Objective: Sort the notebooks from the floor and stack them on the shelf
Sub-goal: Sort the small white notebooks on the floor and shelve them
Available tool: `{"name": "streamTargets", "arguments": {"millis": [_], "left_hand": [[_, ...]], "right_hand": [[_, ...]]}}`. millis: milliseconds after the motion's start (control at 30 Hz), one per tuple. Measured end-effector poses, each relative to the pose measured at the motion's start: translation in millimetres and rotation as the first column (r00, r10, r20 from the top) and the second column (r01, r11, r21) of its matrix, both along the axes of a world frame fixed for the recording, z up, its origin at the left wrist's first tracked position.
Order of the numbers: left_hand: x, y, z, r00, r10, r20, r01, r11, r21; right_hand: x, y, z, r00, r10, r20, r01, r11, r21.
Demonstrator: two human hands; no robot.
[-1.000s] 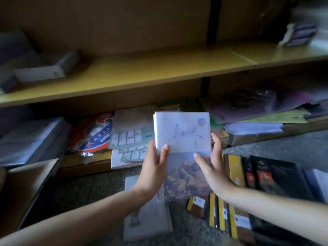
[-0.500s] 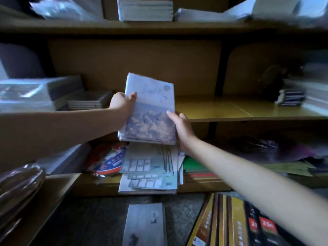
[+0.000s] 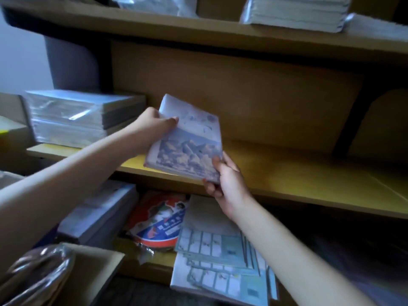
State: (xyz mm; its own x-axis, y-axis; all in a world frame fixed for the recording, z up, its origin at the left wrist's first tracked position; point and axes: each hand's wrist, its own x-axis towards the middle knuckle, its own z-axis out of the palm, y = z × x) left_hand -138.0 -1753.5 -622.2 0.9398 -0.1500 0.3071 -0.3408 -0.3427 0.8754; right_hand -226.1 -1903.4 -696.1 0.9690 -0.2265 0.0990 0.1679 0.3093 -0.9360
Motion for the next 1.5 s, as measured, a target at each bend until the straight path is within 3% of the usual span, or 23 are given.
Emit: {"name": "streamTargets", "arguments": {"millis": [67, 233, 367, 467, 567, 667, 733, 833, 900, 967, 1100, 1233, 1267, 1400, 1500], "left_hand": [[8, 14, 1, 1.000, -0.011, -0.018, 0.010, 0.999, -0.047], [32, 41, -6, 0.985, 0.087, 0.152, -0.073, 0.993, -0.097], [58, 54, -24, 0.931, 0.122, 0.343, -0.208, 0.952, 0.226], [69, 53, -35, 0.914, 0.159, 0.374, -0.279, 0.914, 0.293], [74, 51, -48, 0.892, 0.060, 0.448, -0.273, 0.861, 0.429], [77, 55, -55, 0.873, 0.097, 0.478, -0.354, 0.801, 0.483], [78, 57, -57, 0.860, 0.153, 0.487, -0.411, 0.773, 0.483], [81, 57, -56, 0.848, 0.175, 0.500, -0.452, 0.733, 0.509], [85, 57, -55, 0.850, 0.195, 0.489, -0.467, 0.708, 0.530], [91, 57, -52, 0.859, 0.227, 0.459, -0.472, 0.697, 0.540], [98, 51, -51, 0.853, 0.224, 0.471, -0.497, 0.623, 0.604], [86, 34, -63, 0.767, 0.283, 0.577, -0.641, 0.401, 0.655], [81, 29, -69, 0.766, 0.295, 0.571, -0.642, 0.395, 0.657], [68, 16, -84, 0.835, 0.281, 0.473, -0.542, 0.569, 0.618], [70, 17, -86, 0.872, 0.260, 0.414, -0.478, 0.636, 0.606]], "right_hand": [[21, 10, 3, 0.999, -0.019, -0.032, 0.020, 0.999, 0.044], [84, 22, 27, 0.991, -0.122, -0.047, 0.124, 0.991, 0.053], [125, 34, 43, 0.984, -0.164, -0.067, 0.158, 0.983, -0.093], [151, 48, 31, 0.979, -0.175, -0.105, 0.163, 0.980, -0.115], [165, 55, 15, 0.980, -0.135, -0.144, 0.110, 0.980, -0.165], [165, 51, 10, 0.988, 0.030, -0.151, -0.037, 0.998, -0.045], [160, 51, 7, 0.985, 0.117, -0.126, -0.133, 0.982, -0.134], [152, 55, 0, 0.998, -0.018, -0.052, -0.012, 0.854, -0.521], [145, 58, 0, 0.972, -0.207, 0.113, 0.224, 0.666, -0.711], [139, 59, 0, 0.913, -0.273, 0.304, 0.404, 0.492, -0.771], [134, 62, -3, 0.912, -0.156, 0.378, 0.409, 0.401, -0.820], [135, 60, -4, 0.951, -0.153, 0.269, 0.308, 0.391, -0.867], [135, 60, -4, 0.957, -0.163, 0.240, 0.287, 0.410, -0.866], [135, 60, -2, 0.957, -0.186, 0.224, 0.287, 0.466, -0.837], [135, 59, 0, 0.971, -0.179, 0.161, 0.231, 0.514, -0.826]]}}
